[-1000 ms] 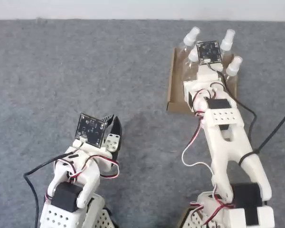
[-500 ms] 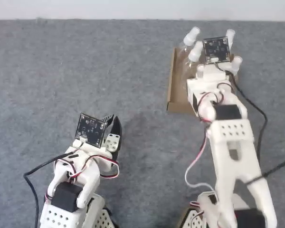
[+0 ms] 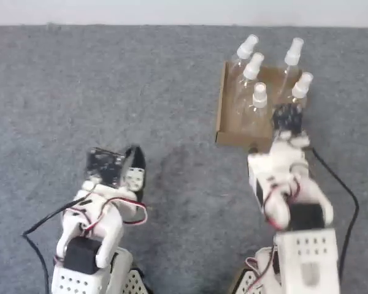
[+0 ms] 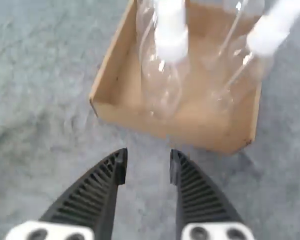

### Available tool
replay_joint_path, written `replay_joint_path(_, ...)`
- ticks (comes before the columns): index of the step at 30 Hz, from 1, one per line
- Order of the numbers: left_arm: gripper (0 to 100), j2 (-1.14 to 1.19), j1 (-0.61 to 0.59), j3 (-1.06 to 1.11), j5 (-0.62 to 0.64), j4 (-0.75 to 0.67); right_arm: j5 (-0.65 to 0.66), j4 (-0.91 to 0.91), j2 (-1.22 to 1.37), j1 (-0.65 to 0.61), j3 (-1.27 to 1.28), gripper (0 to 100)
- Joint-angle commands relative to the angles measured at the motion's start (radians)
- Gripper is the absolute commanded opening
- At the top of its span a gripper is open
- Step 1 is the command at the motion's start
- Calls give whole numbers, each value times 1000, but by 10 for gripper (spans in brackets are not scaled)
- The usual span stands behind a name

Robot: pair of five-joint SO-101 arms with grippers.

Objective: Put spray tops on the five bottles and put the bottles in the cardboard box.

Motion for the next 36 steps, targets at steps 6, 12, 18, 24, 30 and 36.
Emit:
replay_joint_path(6, 19, -126, -241, 133, -5, 6, 172, 90, -444, 10, 281, 73)
replay_joint_path(12, 19, -124, -247, 285, -5, 11, 173, 147, -625, 12, 494, 73)
replay_joint_path(18, 17, -124, -249, 282, -5, 147, 173, 157, -611, 56, 516, 73)
replay_joint_path(24, 17, -124, -242, 282, -2, 287, 173, 157, -613, 223, 606, 73)
replay_joint_path(30, 17, -124, -244, 282, 0, 288, 172, 186, -611, 407, 606, 75)
replay_joint_path(36, 17, -124, -244, 282, 0, 288, 170, 300, -611, 460, 606, 74)
